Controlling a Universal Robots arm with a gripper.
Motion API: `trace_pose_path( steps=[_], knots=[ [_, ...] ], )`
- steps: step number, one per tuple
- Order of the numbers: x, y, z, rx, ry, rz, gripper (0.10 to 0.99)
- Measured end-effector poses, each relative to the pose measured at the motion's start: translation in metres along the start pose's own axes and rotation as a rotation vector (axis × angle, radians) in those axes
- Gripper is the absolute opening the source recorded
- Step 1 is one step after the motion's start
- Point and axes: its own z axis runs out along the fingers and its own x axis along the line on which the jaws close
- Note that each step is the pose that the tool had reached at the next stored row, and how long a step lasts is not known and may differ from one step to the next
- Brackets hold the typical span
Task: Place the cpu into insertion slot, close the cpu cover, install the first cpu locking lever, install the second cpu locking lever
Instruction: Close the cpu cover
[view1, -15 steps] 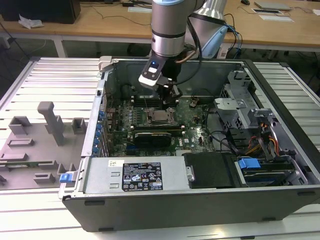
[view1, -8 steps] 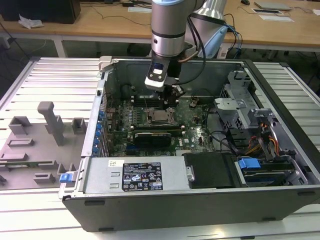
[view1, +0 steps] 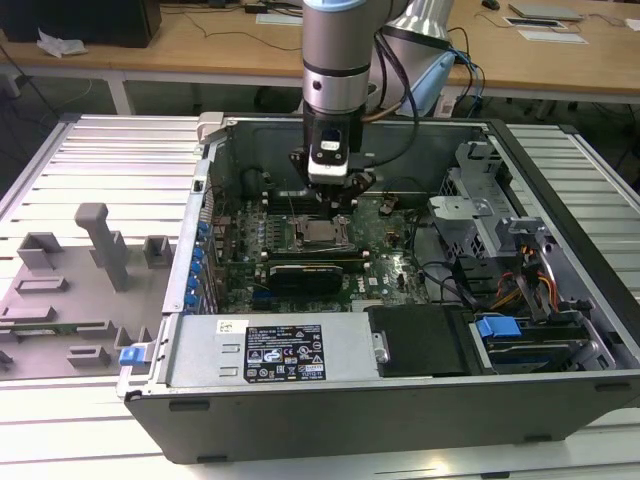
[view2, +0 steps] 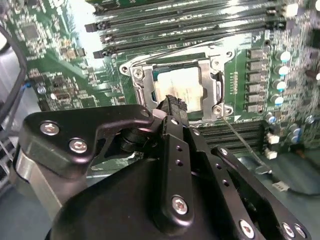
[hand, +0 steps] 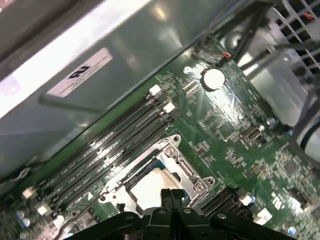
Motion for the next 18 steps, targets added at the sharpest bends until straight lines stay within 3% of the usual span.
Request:
trace_pose_path(
  steps=[18],
  knots=[
    [0.0002,0.0000,0.0039,-0.021,-0.0001,-0.437,0.106]
  ],
)
